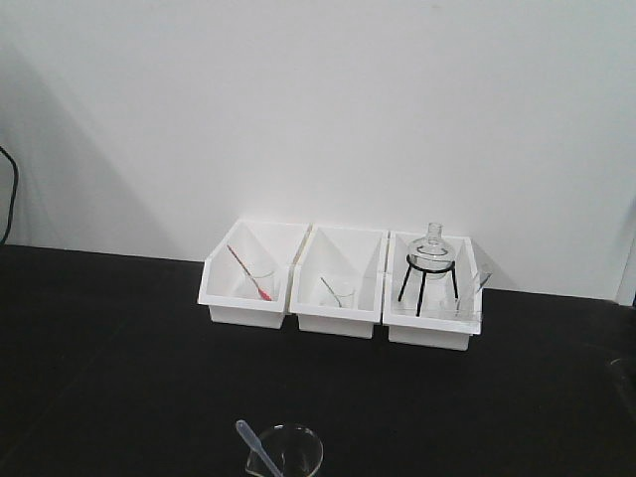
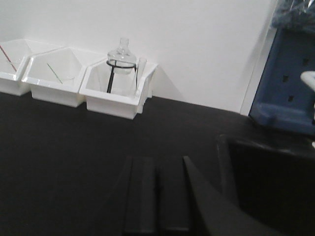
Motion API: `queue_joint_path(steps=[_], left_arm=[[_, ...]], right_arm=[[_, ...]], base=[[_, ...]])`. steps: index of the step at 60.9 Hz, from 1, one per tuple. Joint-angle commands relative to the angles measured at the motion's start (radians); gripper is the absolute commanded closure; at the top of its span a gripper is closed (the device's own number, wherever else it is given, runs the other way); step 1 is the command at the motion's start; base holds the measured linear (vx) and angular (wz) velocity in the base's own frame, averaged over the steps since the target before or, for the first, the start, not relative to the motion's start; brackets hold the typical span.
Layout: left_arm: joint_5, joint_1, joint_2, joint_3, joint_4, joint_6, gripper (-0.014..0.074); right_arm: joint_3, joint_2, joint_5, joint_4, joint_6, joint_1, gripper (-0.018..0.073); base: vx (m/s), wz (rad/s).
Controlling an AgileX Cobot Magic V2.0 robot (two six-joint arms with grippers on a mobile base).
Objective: Grab transparent chemical and place on left bench
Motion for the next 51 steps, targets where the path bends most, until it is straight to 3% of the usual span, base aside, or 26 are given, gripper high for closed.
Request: queue_joint_path(steps=[1,15,51], left_arm=[[-0.078,-0.002,-0.019,0.016,-0.001,-0.008,0.06],[-0.078,-0.002,-0.019,0.016,-0.001,-0.008,0.06],[-0.078,-0.002,-0.019,0.016,-0.001,-0.008,0.06]], right_arm=[[0.087,-0.085,-0.111,0.01,0.023,-0.013,0.0567],[0.091,-0.069,0.015,0.007,0.068,-0.012,0.0566],[0.091,-0.069,0.022,0.007,0.068,-0.012,0.0566]], base=[[0.0,0.0],[0.0,0.0],[0.0,0.0]])
